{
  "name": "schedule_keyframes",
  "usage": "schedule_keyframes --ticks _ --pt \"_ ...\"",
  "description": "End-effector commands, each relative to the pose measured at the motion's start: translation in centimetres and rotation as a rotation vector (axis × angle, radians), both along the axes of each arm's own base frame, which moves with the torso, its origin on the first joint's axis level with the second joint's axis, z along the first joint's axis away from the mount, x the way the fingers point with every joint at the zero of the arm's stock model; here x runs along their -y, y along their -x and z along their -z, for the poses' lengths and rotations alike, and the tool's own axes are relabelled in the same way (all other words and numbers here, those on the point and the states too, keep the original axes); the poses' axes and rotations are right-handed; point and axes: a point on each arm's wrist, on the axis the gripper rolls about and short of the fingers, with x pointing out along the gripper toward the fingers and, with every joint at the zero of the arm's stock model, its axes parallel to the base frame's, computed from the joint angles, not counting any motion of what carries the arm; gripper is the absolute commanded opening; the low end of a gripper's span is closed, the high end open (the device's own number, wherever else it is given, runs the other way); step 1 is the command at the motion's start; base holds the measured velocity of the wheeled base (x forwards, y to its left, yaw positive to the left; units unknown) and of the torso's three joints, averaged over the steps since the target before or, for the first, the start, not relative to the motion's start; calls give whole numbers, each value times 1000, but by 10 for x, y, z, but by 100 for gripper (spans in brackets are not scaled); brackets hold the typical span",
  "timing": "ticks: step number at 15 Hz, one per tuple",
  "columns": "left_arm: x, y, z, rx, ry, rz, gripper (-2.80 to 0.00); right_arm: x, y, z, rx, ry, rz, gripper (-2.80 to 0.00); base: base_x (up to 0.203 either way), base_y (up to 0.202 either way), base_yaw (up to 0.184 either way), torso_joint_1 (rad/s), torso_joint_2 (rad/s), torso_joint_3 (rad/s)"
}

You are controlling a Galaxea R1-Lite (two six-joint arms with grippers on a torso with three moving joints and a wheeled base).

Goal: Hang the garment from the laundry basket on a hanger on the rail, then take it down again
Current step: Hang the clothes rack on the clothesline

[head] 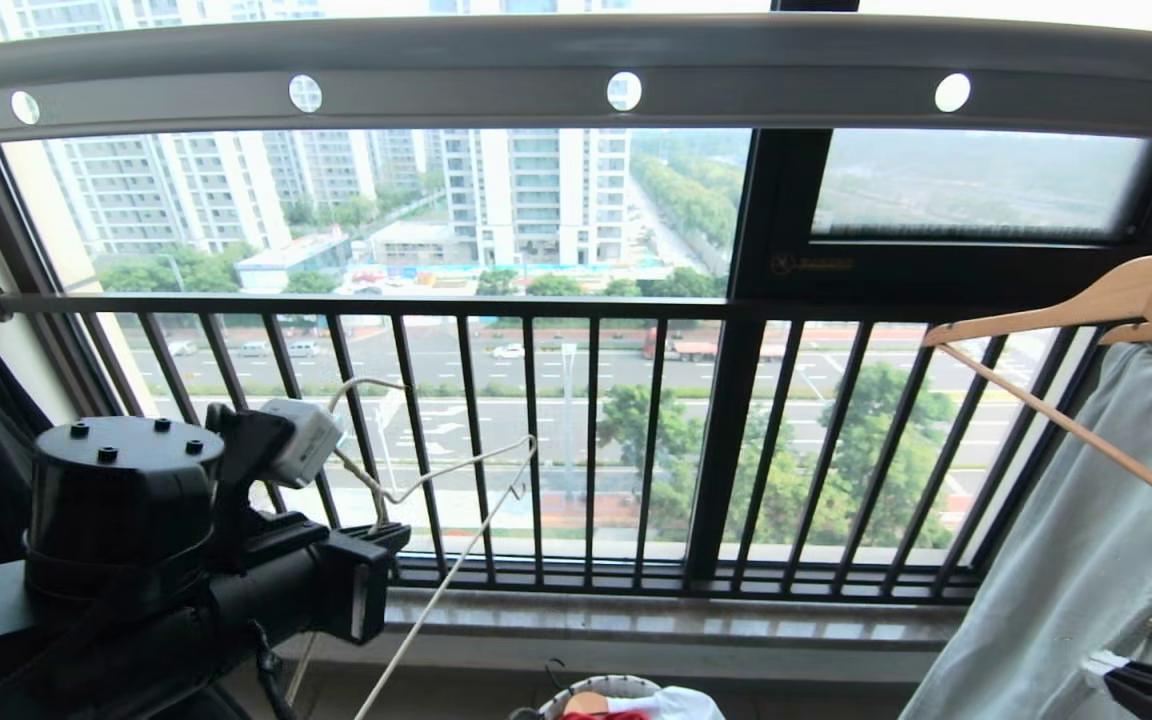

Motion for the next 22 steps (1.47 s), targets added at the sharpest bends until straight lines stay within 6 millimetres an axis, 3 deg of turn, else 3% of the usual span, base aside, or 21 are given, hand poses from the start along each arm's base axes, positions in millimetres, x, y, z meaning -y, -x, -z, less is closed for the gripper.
schedule_keyframes --ticks 1,4,7,10,12,16,18,20,22 --pt "-14 22 -28 83 43 -3 -280 19 27 -6 108 -56 69 -280 0 0 0 0 0 0" --pt "-25 38 -53 88 27 -18 -280 32 42 -23 245 -85 212 -280 0 0 0 0 0 0" --pt "-28 39 -77 111 -32 -20 -280 43 62 -36 383 -79 424 -280 0 0 0 0 0 0" --pt "-24 31 -89 129 -60 -30 -280 49 86 -35 449 -3 604 -280 0 0 0 0 0 0" --pt "-26 30 -89 143 -86 -32 -280 49 106 -29 494 46 621 -280 0 0 0 0 0 0" --pt "-35 35 -94 176 -96 -54 -280 49 129 5 549 54 622 -280 0 0 0 0 0 0" --pt "-34 33 -88 157 -117 -49 -280 45 133 29 601 -42 458 -280 0 0 0 0 0 0" --pt "-32 31 -85 152 -129 -43 -280 42 121 61 577 -139 333 -280 0 0 0 0 0 0" --pt "-32 29 -84 149 -127 -41 -280 40 110 75 612 -222 263 -280 0 0 0 0 0 0"
